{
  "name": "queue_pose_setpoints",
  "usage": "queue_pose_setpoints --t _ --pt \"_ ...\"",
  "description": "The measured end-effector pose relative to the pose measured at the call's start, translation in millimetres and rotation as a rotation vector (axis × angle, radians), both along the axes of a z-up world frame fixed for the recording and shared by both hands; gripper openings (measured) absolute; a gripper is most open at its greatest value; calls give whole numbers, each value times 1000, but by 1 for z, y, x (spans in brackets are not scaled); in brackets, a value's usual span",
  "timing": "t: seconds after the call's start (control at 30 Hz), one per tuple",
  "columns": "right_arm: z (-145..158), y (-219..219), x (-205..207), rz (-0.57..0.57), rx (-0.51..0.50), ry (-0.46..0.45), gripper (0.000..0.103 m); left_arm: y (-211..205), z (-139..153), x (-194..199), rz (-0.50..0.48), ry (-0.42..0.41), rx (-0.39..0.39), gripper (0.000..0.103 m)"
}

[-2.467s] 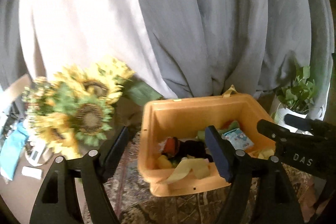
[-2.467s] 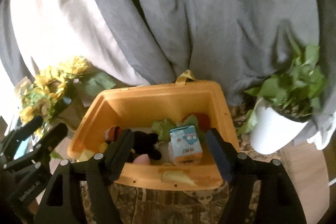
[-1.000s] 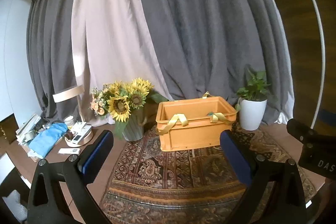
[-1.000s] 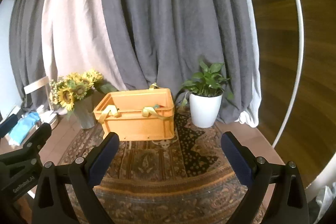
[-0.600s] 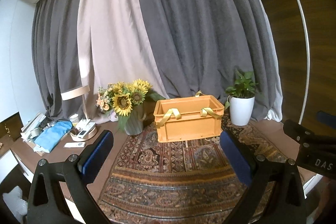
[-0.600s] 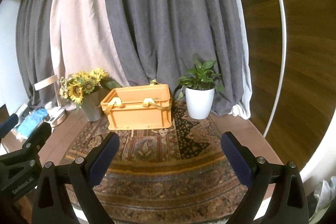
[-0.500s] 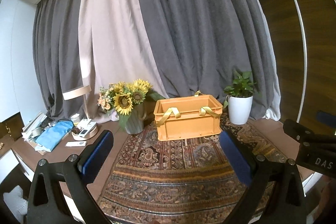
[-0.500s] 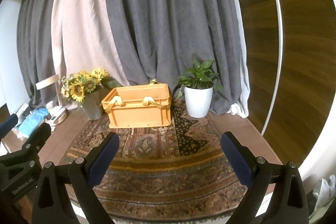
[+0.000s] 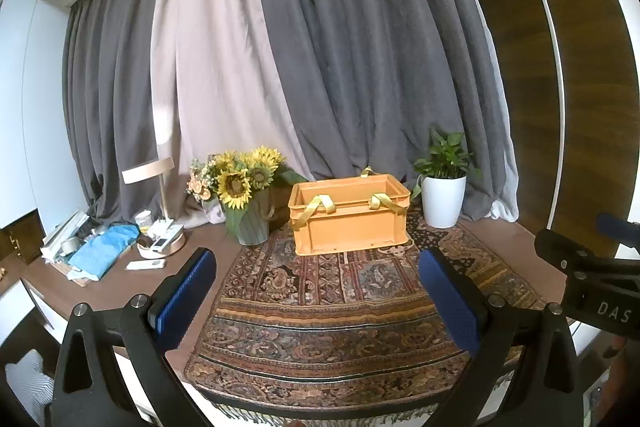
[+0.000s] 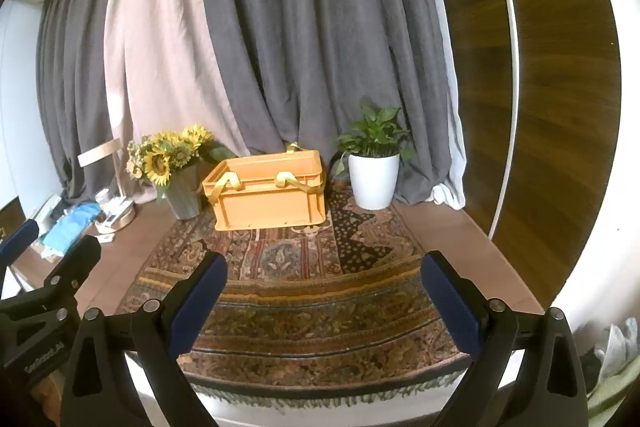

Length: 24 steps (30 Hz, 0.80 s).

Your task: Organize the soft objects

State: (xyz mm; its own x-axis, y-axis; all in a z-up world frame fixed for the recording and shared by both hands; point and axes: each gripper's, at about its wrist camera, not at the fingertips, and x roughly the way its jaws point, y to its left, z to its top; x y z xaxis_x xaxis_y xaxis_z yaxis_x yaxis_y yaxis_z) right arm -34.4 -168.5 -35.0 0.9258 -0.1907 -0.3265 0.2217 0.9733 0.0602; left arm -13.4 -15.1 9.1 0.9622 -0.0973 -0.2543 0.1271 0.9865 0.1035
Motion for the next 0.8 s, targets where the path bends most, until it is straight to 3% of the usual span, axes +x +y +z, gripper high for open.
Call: queue_pose_setpoints --t 0.8 --pt "1 1 -20 16 6 -10 98 1 8 -24 6 -34 4 103"
